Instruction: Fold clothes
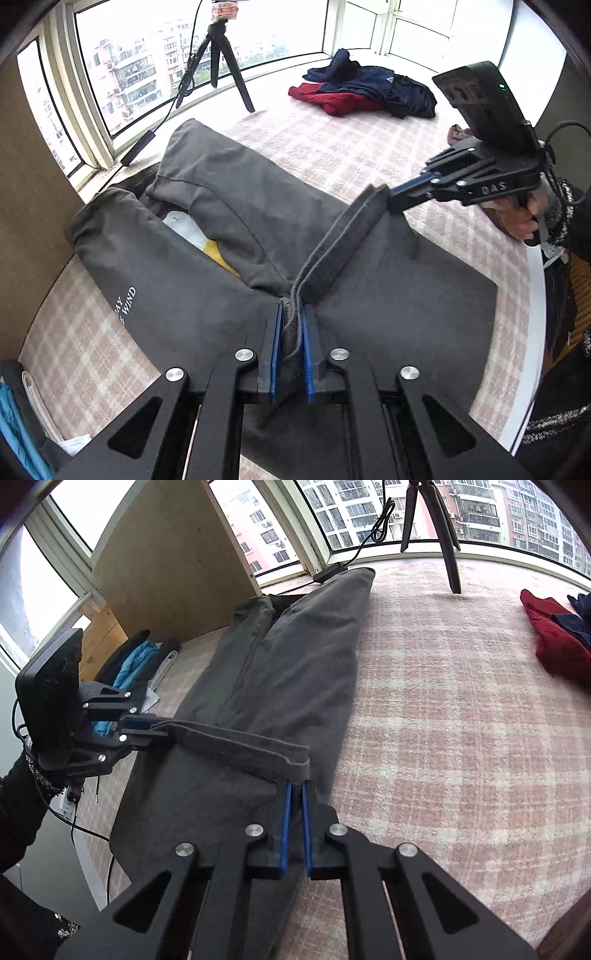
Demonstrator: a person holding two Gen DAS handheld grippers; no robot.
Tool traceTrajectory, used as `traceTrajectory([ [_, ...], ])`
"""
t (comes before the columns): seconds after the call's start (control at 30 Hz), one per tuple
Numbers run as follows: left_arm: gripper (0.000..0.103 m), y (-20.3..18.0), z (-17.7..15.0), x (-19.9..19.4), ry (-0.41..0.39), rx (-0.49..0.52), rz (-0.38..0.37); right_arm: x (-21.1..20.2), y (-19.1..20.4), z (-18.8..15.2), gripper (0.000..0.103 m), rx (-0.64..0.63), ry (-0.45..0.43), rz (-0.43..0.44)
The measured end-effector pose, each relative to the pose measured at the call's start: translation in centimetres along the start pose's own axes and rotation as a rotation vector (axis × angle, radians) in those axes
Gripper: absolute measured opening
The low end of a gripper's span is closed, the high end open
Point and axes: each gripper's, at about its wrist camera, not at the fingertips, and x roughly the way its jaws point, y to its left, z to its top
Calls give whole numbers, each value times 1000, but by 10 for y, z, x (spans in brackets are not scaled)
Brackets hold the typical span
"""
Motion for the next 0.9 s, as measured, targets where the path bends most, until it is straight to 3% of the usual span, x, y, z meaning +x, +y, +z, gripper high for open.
traceTrajectory([
  [0.07,24,10,-1,20,81,-30,61,-2,-2,0,8,6,10,-15],
  [0.2,23,23,-13,-10,47,-139,86,-18,-5,1,20,31,-1,-30],
  [0.27,23,17,-27,-39,12,-166,115,-42,-1,-5,23,35,-53,0],
  [0.43,24,-16,-78,-80,-28,-276,40,-70,29,-37,23,-20,-37,40],
  [0.57,27,-50,-118,-55,-1,-362,-96,-46,65,-63,23,-86,37,87],
  [0.63,22,-69,-140,-33,95,-381,-85,-20,77,-76,23,-129,132,38],
  [0.7,22,-76,-153,-45,66,-382,-57,-12,82,-91,23,-173,203,-6],
  [0.8,30,-72,-168,-83,-44,-436,-65,-43,74,-105,24,-146,139,19],
  [0.87,32,-67,-176,-88,-50,-457,-72,-60,58,-110,41,-70,91,26],
  [0.9,32,-66,-177,-85,-45,-462,-74,-66,51,-111,41,-32,75,35],
])
